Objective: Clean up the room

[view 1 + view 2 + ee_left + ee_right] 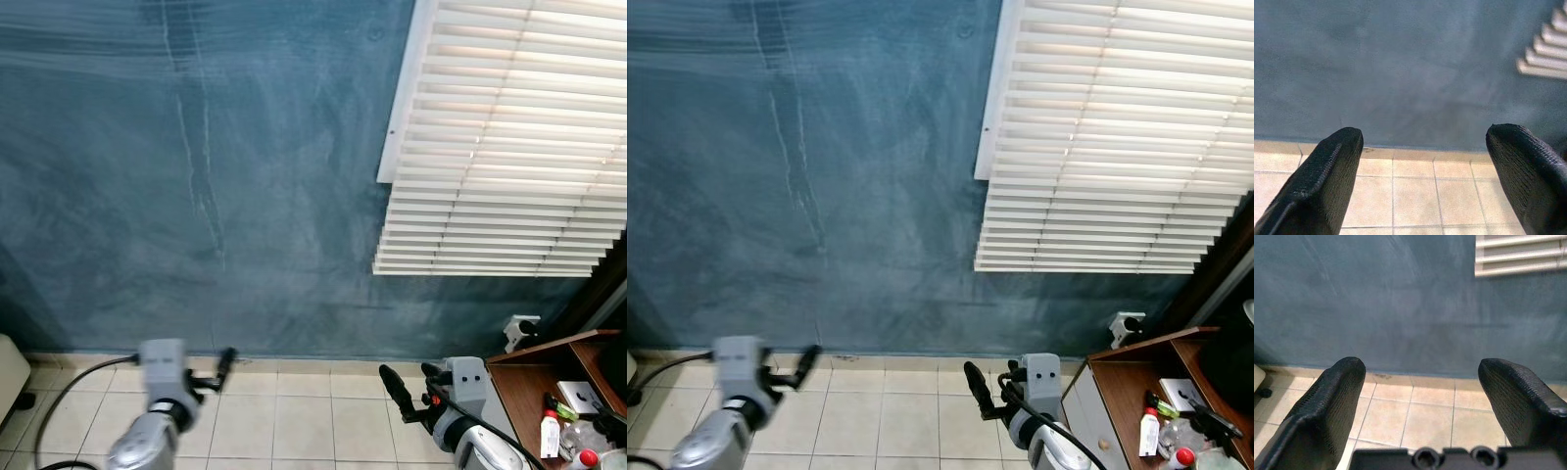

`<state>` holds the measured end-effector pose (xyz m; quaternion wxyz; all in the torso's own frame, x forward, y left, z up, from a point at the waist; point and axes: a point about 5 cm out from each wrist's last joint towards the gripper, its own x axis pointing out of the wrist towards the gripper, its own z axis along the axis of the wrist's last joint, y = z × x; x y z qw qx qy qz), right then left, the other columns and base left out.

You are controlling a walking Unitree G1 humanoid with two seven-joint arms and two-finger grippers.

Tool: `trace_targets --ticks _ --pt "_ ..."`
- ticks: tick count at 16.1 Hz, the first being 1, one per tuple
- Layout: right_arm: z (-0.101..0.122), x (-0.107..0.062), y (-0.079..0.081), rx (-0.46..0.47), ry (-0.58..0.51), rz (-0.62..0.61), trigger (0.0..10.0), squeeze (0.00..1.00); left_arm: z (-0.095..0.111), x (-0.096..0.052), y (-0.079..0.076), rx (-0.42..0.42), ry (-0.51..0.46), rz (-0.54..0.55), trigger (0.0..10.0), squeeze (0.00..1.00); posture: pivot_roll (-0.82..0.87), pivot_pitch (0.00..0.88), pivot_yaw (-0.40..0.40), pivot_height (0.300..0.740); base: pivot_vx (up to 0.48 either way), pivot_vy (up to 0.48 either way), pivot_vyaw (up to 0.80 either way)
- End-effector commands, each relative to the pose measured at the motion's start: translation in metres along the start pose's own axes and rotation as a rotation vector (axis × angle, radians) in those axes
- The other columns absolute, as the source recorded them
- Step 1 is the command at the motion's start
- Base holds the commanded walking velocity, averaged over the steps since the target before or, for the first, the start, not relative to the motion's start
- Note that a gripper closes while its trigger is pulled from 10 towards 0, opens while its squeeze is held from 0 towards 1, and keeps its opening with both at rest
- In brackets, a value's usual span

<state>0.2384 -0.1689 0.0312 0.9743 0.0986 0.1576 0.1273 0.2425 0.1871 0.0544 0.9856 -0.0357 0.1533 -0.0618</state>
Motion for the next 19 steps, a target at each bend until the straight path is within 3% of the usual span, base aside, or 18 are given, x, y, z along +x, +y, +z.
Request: trace_targets --ticks 1,6,9,14,15,16,17,18,19 --pt "0.015 -0.002 -0.002 -0.029 -0.072 -0.010 10.0 0.00 0.011 0.003 -0.001 0.098 -0.050 0.003 10.0 0.00 0.08 0.000 -0.065 0.740 0.000 0.000 0.00" --pt "0.012 -0.003 0.000 -0.022 -0.075 -0.047 10.0 0.00 0.014 0.009 -0.008 0.009 -0.063 -0.057 10.0 0.00 0.05 0.000 -0.036 0.740 0.000 0.000 0.15" --pt "0.010 -0.003 -0.001 -0.028 -0.067 -0.043 10.0 0.00 0.005 0.007 -0.012 0.071 -0.049 -0.015 10.0 0.00 0.04 0.000 -0.040 0.740 0.000 0.000 0.71" --pt "0.006 0.003 -0.006 -0.035 -0.036 -0.042 10.0 0.00 0.002 0.012 -0.017 0.029 -0.057 0.003 10.0 0.00 0.08 0.000 -0.069 0.740 0.000 -0.249 0.68" --pt "0.006 0.006 -0.007 -0.043 -0.030 -0.035 10.0 0.00 0.005 0.015 -0.016 0.052 -0.061 0.007 10.0 1.00 0.09 0.000 -0.079 0.740 0.000 0.000 0.68" --pt "0.008 0.009 -0.008 -0.046 -0.031 -0.029 10.0 0.00 0.005 0.015 -0.014 0.061 -0.059 0.015 10.0 1.00 0.10 0.000 -0.082 0.740 0.000 0.000 0.68" --pt "0.010 0.011 -0.007 -0.048 -0.034 -0.021 10.0 0.00 0.003 0.013 -0.013 0.075 -0.039 0.031 10.0 0.74 0.11 0.000 -0.086 0.740 0.000 0.000 0.68" --pt "0.011 0.012 -0.006 -0.049 -0.035 -0.016 10.0 0.00 0.001 0.013 -0.012 0.086 -0.025 0.039 10.0 0.74 0.11 0.000 -0.086 0.740 0.000 0.000 0.68" --pt "0.012 0.013 -0.005 -0.051 -0.038 -0.010 10.0 0.00 0.000 0.012 -0.011 0.100 -0.018 0.055 10.0 0.00 0.11 0.000 -0.086 0.740 0.000 0.000 0.68"
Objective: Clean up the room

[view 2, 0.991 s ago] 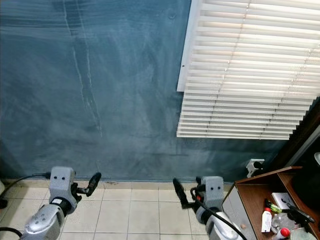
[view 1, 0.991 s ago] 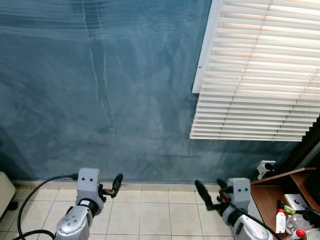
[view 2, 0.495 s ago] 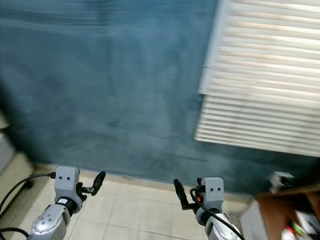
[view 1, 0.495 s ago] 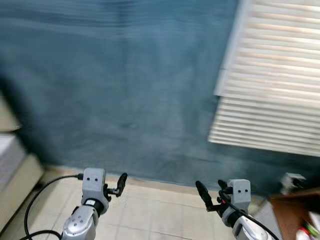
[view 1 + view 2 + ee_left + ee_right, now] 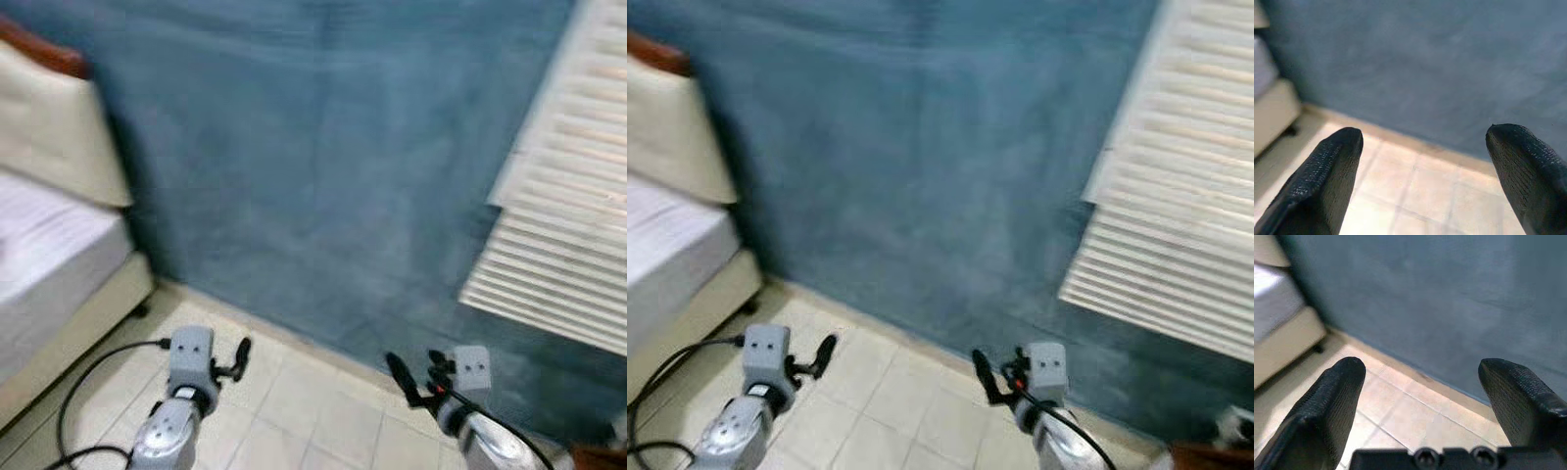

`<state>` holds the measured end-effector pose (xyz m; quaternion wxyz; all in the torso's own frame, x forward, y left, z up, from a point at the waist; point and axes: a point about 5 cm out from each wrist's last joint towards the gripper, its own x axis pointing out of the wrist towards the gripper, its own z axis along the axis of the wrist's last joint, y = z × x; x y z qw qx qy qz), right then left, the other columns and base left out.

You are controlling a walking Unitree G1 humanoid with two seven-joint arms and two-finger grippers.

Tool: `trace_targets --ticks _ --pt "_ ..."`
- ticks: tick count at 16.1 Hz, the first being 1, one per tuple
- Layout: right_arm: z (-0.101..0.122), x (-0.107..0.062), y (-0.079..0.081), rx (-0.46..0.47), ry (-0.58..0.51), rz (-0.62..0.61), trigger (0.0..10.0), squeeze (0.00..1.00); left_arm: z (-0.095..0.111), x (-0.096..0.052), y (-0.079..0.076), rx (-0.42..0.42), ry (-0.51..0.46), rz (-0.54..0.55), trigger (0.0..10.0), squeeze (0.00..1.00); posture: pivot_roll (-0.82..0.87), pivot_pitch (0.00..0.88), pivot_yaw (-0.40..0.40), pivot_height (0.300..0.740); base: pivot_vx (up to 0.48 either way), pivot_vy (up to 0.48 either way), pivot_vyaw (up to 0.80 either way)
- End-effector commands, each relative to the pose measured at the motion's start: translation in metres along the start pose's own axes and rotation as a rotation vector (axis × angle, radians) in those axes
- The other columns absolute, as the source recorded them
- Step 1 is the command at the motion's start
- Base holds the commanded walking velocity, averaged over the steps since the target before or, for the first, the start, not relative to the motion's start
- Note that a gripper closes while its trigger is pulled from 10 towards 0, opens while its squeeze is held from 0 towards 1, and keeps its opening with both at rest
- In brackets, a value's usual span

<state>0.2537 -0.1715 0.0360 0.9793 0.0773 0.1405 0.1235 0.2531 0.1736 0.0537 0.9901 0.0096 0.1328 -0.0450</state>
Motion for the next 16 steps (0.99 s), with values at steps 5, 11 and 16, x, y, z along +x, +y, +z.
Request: trace_targets --ticks 5,11,16 --pt "-0.001 0.001 -0.002 0.020 -0.020 -0.004 10.0 0.00 0.002 0.000 0.006 0.064 -0.013 0.086 10.0 0.00 0.11 0.000 -0.087 0.740 0.000 0.000 0.68" --pt "0.000 0.008 -0.005 0.016 -0.030 0.029 10.0 0.00 0.018 0.006 0.004 0.091 -0.091 0.084 10.0 0.00 0.11 0.000 -0.088 0.740 0.061 0.000 0.68" --pt "0.006 0.009 -0.012 0.075 -0.074 0.055 10.0 0.00 0.013 0.002 0.006 0.041 -0.093 0.113 10.0 0.00 0.11 0.000 -0.088 0.740 0.472 0.000 0.67"
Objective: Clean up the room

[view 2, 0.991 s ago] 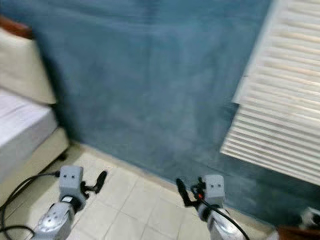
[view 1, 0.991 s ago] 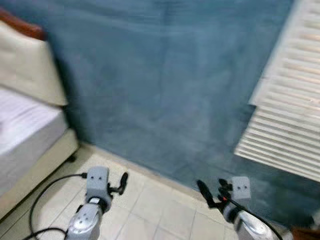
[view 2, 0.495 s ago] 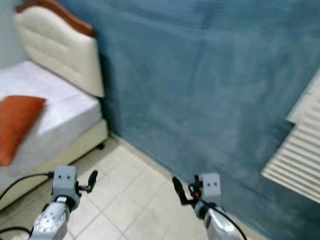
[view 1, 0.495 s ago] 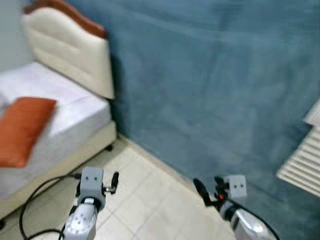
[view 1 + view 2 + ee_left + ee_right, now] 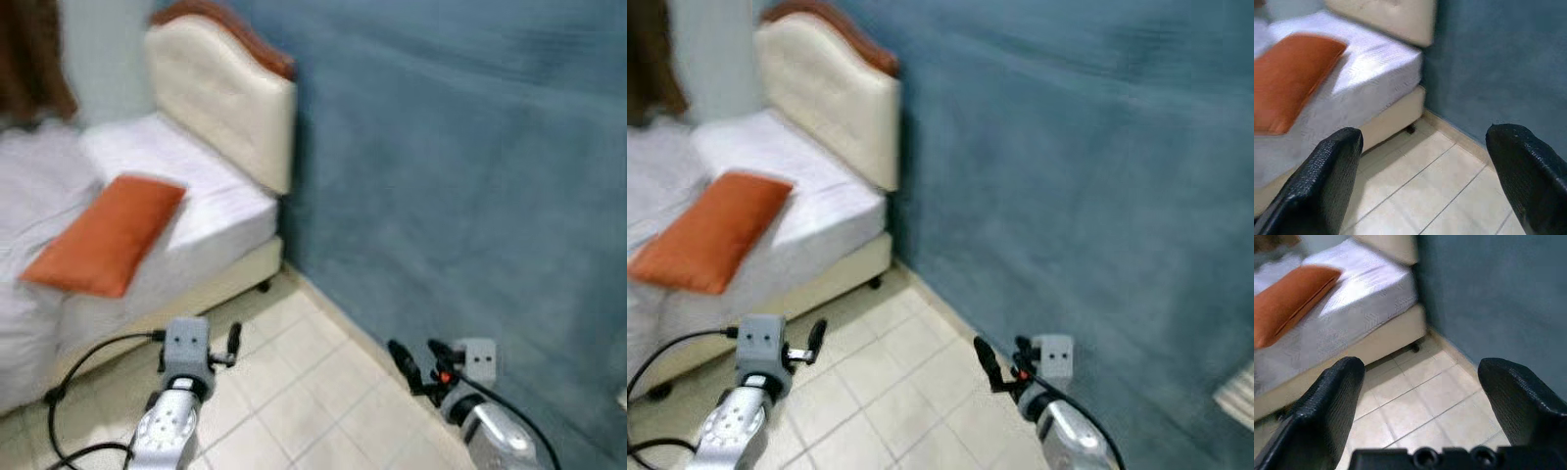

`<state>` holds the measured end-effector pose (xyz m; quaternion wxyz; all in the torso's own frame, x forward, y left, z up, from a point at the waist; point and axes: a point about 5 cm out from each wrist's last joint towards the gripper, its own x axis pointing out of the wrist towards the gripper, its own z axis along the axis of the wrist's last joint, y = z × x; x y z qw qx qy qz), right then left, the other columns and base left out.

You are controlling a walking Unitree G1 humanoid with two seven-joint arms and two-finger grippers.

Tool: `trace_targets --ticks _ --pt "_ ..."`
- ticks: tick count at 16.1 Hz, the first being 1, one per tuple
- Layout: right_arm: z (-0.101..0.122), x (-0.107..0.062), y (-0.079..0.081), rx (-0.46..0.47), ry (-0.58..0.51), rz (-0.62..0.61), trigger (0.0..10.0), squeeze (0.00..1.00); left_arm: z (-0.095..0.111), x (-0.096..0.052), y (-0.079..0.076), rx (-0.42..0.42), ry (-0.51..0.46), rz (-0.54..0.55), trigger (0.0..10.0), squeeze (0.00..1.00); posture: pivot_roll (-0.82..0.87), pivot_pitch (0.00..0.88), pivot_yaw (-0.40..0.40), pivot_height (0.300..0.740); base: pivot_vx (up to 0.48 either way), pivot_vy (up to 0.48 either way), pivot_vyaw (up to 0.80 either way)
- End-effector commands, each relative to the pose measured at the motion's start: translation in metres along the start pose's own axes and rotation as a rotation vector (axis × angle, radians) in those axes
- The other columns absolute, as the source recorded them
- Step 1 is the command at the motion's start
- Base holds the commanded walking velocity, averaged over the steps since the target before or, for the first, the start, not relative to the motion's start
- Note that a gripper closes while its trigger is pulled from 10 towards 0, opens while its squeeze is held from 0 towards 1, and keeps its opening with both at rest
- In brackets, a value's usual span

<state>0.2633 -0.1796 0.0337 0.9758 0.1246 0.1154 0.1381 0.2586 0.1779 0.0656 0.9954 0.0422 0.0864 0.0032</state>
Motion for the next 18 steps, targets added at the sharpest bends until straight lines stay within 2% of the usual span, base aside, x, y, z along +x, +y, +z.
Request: trace_targets --ticks 1,6,9,13,16,18 --pt "0.003 0.001 0.000 -0.012 -0.011 0.021 10.0 0.00 0.000 -0.001 0.001 -0.017 0.000 0.011 10.0 0.00 0.11 0.000 -0.089 0.740 0.472 0.000 0.67" --pt "-0.001 0.001 0.006 -0.006 0.009 0.056 10.0 0.00 -0.002 -0.002 -0.001 -0.005 0.007 0.004 10.0 0.00 0.11 0.000 -0.084 0.740 0.472 0.000 0.65" --pt "-0.003 0.004 0.009 -0.014 0.026 0.069 10.0 0.00 0.000 0.002 0.001 0.020 0.006 -0.003 10.0 0.00 0.11 0.000 -0.079 0.740 0.472 0.000 0.61" --pt "-0.001 0.008 0.005 -0.018 0.023 0.023 10.0 0.00 0.002 0.006 0.002 0.028 0.009 -0.010 10.0 0.00 0.11 0.000 -0.074 0.740 0.472 0.000 0.00" --pt "-0.002 0.010 0.004 -0.036 0.035 0.026 10.0 0.00 0.001 0.008 0.001 0.031 0.010 -0.017 10.0 0.00 0.11 0.000 -0.075 0.740 0.472 0.000 0.68" --pt "-0.004 0.013 0.005 -0.051 0.042 0.024 10.0 0.00 0.003 0.012 0.004 0.043 0.009 -0.020 10.0 0.00 0.11 0.000 -0.075 0.740 0.472 0.000 0.00"
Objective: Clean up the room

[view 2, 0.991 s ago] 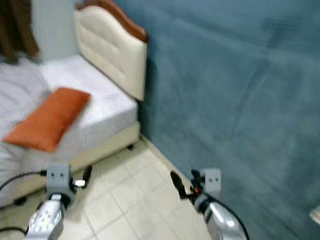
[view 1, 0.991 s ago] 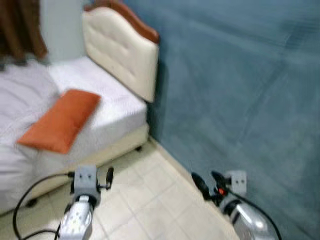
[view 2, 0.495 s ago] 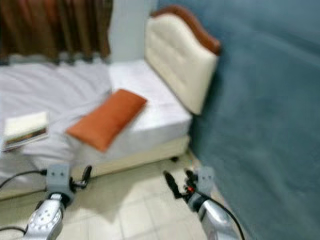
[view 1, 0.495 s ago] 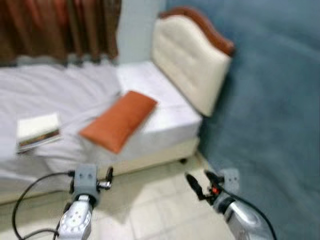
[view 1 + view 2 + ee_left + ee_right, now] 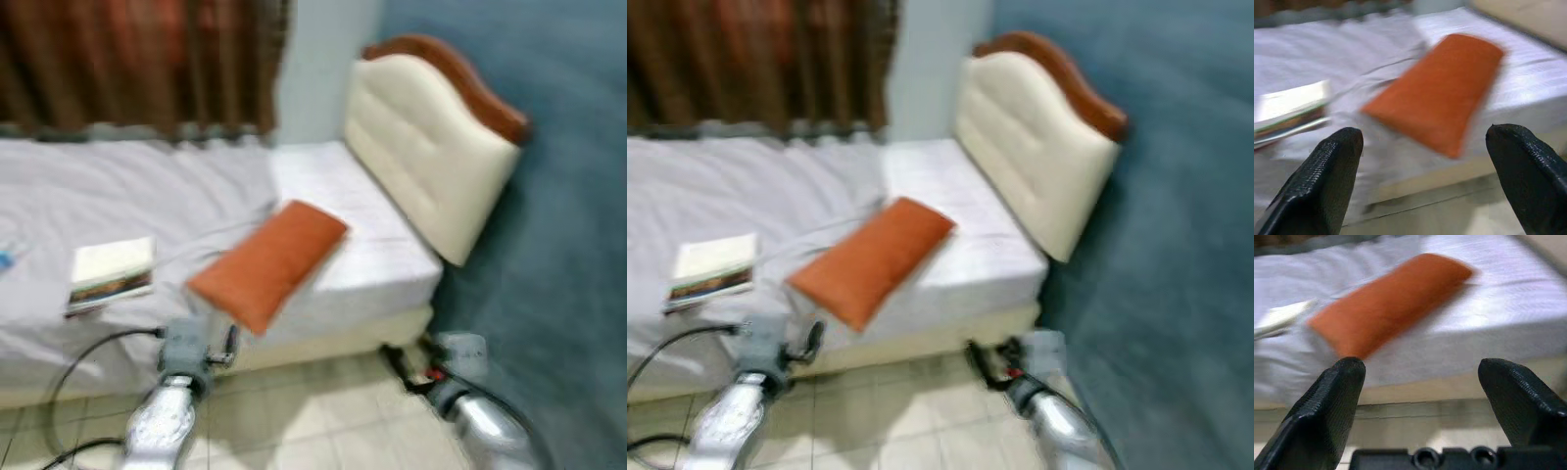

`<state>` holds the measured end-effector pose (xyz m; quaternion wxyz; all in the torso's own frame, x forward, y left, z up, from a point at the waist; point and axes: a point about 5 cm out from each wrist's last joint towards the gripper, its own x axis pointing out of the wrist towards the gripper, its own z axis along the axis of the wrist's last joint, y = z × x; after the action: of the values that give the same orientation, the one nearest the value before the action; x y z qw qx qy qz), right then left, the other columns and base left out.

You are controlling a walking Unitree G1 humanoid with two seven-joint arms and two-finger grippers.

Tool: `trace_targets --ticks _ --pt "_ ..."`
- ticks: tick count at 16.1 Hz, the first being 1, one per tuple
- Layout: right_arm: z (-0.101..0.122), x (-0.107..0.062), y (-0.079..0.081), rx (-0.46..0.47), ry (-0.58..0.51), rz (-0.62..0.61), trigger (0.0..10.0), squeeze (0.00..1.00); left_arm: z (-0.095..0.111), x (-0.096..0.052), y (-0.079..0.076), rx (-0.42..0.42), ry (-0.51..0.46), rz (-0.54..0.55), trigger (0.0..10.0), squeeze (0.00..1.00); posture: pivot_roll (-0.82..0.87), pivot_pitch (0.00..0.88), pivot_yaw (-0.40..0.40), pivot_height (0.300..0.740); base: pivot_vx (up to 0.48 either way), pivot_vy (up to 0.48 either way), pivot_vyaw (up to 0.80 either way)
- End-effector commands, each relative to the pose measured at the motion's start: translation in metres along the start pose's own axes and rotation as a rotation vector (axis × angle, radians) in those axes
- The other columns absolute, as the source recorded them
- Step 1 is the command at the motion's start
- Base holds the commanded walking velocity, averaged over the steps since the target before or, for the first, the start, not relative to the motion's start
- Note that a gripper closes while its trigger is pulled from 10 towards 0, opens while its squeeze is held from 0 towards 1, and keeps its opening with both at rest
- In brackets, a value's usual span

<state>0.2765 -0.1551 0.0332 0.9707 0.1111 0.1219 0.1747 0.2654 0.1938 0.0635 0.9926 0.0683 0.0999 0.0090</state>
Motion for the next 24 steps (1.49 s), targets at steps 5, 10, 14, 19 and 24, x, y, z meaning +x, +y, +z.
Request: trace_targets --ticks 5,10,14,19,24 --pt "-0.004 -0.004 -0.013 -0.019 0.018 -0.045 10.0 0.00 0.006 0.008 -0.007 0.005 -0.017 -0.040 10.0 0.00 0.11 0.000 -0.071 0.740 0.472 0.000 0.00" --pt "-0.006 -0.002 -0.009 -0.038 0.024 -0.021 10.0 0.00 0.006 0.010 -0.008 0.003 -0.016 -0.047 10.0 0.00 0.12 0.000 -0.072 0.740 0.472 0.000 0.00" --pt "-0.007 0.000 -0.007 -0.059 0.032 -0.015 10.0 0.00 0.006 0.010 -0.012 -0.003 -0.019 -0.054 10.0 0.00 0.11 0.000 -0.072 0.740 0.472 0.000 0.62" --pt "-0.008 0.004 -0.005 -0.031 0.045 -0.011 10.0 0.00 0.009 0.014 -0.010 0.004 -0.024 -0.102 10.0 0.00 0.11 0.000 -0.076 0.740 0.472 0.000 0.00" --pt "-0.009 0.004 -0.006 -0.023 0.045 -0.038 10.0 0.00 0.011 0.015 -0.008 0.014 -0.023 -0.142 10.0 0.00 0.10 0.000 -0.067 0.740 0.472 0.000 0.00"
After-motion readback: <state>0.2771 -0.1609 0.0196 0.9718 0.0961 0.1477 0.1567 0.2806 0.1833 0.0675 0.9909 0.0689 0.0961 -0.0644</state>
